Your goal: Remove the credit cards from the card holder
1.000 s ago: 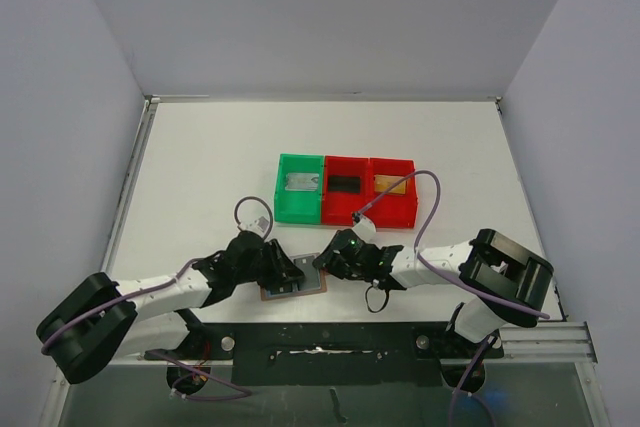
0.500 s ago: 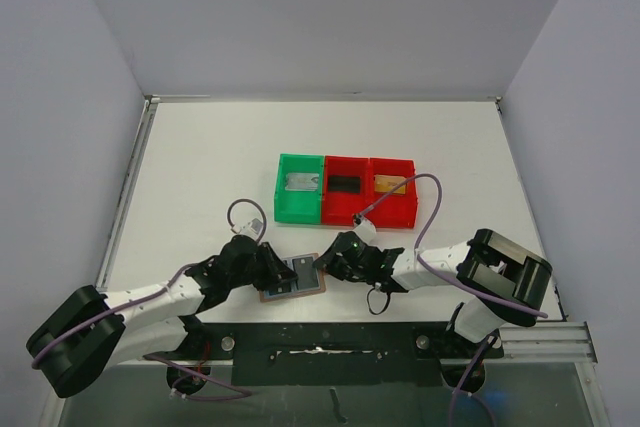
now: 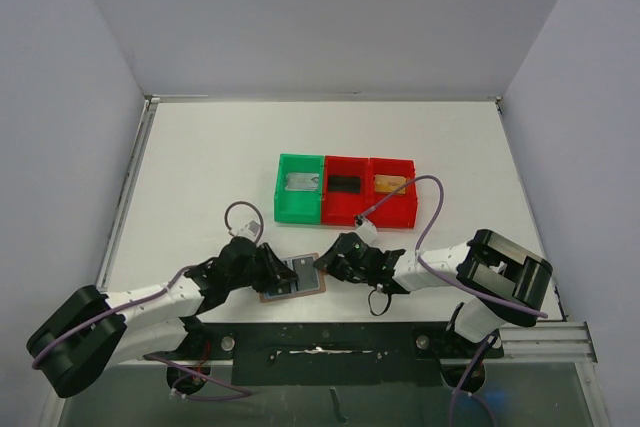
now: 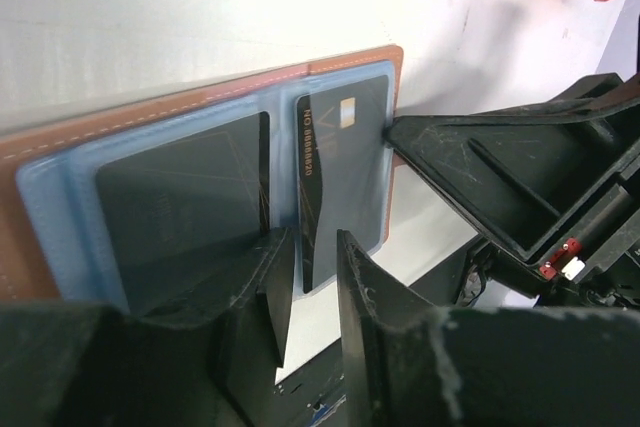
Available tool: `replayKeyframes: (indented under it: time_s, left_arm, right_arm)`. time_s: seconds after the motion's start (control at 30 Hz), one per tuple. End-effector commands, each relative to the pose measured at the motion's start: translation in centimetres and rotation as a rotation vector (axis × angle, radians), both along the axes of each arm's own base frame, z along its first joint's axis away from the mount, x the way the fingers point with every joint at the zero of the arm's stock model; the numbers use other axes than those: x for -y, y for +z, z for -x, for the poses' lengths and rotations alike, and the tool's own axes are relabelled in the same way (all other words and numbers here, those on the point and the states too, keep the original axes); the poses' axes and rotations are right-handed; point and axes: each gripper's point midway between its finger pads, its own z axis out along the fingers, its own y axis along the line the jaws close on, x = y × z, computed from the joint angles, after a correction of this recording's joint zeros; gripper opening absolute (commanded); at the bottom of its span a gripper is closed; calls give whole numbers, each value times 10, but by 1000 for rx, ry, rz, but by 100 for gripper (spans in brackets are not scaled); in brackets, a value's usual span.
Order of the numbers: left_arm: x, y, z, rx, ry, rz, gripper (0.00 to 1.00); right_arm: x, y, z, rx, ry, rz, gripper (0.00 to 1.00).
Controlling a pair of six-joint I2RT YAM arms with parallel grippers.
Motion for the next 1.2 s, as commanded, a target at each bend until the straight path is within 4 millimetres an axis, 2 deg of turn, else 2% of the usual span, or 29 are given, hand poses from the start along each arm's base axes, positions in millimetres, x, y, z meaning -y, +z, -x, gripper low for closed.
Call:
replayKeyframes:
  time_s: [0.0, 0.37, 0.5, 0.6, 0.7, 1.17]
  left_arm:
    - [2, 7, -8, 14, 50, 61, 25]
    - [12, -1, 2, -49, 18, 142, 27]
    - [9, -2, 1, -56, 37, 153, 22]
    - [6, 0, -1, -43, 52, 159, 11]
    - [4, 4, -3, -29, 65, 158, 1]
    - [-6, 11, -10, 7, 92, 144, 0]
  right_arm:
    - [24, -33, 29, -99, 49, 116, 5]
    - [21, -33, 29, -103, 54, 106, 5]
    - [19, -28, 29, -93, 54, 61, 5]
    - [23, -31, 30, -99, 43, 81, 5]
    - [27, -33, 32, -107, 42, 99, 0]
    - [49, -25, 30, -71, -8, 125, 0]
